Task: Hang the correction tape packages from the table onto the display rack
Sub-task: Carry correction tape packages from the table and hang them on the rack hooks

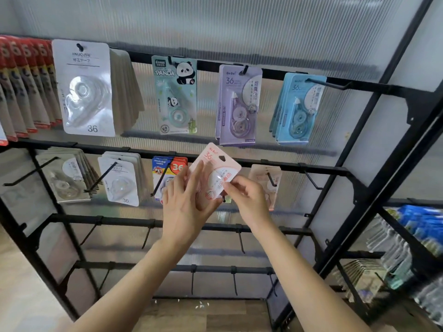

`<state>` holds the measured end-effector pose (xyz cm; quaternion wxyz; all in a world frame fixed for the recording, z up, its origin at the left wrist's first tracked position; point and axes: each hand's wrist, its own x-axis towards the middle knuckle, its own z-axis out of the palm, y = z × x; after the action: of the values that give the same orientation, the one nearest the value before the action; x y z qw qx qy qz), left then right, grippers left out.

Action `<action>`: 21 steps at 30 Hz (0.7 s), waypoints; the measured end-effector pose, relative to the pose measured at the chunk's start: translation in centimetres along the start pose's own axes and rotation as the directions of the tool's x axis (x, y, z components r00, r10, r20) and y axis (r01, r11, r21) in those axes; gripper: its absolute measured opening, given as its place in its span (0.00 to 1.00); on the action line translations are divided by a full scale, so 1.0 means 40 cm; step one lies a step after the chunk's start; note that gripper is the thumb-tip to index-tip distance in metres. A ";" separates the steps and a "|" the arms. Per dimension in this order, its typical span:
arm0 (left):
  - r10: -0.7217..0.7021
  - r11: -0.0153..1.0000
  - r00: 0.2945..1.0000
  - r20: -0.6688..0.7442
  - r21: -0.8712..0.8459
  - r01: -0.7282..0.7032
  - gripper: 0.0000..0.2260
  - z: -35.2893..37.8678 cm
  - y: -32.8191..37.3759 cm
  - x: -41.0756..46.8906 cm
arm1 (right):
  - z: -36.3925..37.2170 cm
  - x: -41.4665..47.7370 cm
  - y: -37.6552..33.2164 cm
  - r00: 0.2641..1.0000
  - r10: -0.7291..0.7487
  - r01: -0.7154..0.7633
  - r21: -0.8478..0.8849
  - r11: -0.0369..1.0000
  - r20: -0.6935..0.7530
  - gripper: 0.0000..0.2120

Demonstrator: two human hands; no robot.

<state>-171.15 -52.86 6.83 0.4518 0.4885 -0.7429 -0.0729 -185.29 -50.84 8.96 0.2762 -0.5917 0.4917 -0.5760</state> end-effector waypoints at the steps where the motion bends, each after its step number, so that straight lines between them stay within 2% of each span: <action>1: -0.007 1.000 1.000 0.006 -0.001 0.007 0.37 0.006 0.006 -0.003 | -0.005 -0.004 0.000 1.000 0.003 -0.003 0.002 1.000 -0.011 0.10; 4: -0.001 1.000 1.000 0.006 0.014 0.001 0.36 0.021 0.032 -0.009 | -0.019 -0.015 0.005 0.997 0.000 -0.002 -0.032 0.999 -0.072 0.11; 8: 0.110 0.994 0.993 0.050 -0.007 -0.110 0.34 0.034 0.044 -0.016 | -0.074 -0.022 0.028 0.979 0.024 -0.043 -0.092 0.995 -0.202 0.07; 12: 0.078 0.995 0.988 0.132 -0.073 -0.069 0.28 0.048 0.035 0.000 | -0.185 -0.036 0.078 0.967 0.106 -0.159 -0.227 0.961 -0.230 0.06; 15: 0.063 0.998 0.984 0.168 -0.025 -0.060 0.25 0.069 0.027 0.020 | -0.258 -0.057 0.118 0.957 0.141 -0.231 -0.367 0.901 -0.255 0.07; 21: 0.092 0.985 0.955 0.280 0.116 -0.129 0.26 0.126 0.050 0.066 | -0.351 -0.065 0.183 0.935 0.233 -0.341 -0.501 0.795 -0.266 0.07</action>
<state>-176.51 -55.60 6.61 0.3146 0.4603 -0.8276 -0.0649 -200.23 -47.79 3.92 0.1346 -0.5054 0.7421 -0.4192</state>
